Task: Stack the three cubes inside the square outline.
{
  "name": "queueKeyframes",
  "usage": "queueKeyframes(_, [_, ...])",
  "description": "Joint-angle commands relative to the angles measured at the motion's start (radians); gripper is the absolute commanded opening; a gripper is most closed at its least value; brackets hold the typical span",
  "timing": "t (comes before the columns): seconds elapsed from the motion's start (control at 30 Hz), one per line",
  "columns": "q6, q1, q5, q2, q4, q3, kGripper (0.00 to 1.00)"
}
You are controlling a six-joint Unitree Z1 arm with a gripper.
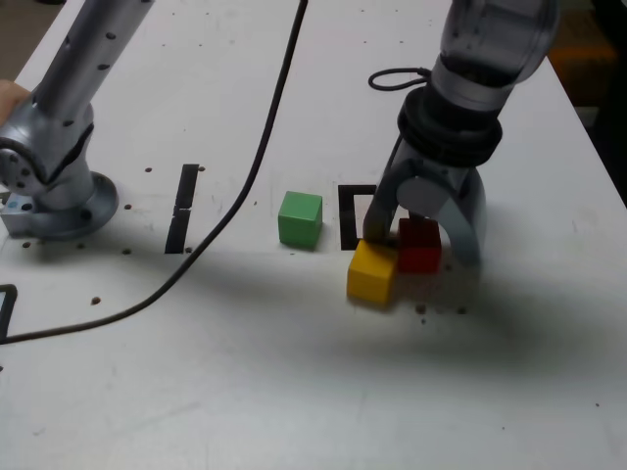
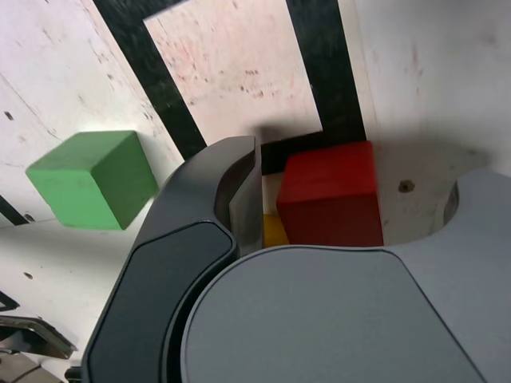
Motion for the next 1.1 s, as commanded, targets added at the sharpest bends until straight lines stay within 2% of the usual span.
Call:
queueKeyframes(0.0, [0.000, -0.008, -0.009, 0.004, -0.001, -0.004, 0.85])
queueKeyframes(0.43, [-0.003, -0.026, -0.034, 0.006, -0.007, -0.003, 0.83])
queueKeyframes(0.57, [-0.003, -0.022, -0.029, 0.008, -0.013, 0.001, 0.77])
queueKeyframes(0.73, [-0.011, -0.016, -0.024, 0.009, -0.035, 0.009, 0.61])
queueKeyframes(0.93, [-0.035, -0.006, -0.029, 0.010, -0.047, 0.018, 0.29])
queueKeyframes(1.07, [-0.036, -0.004, -0.045, 0.013, -0.041, 0.023, 0.22])
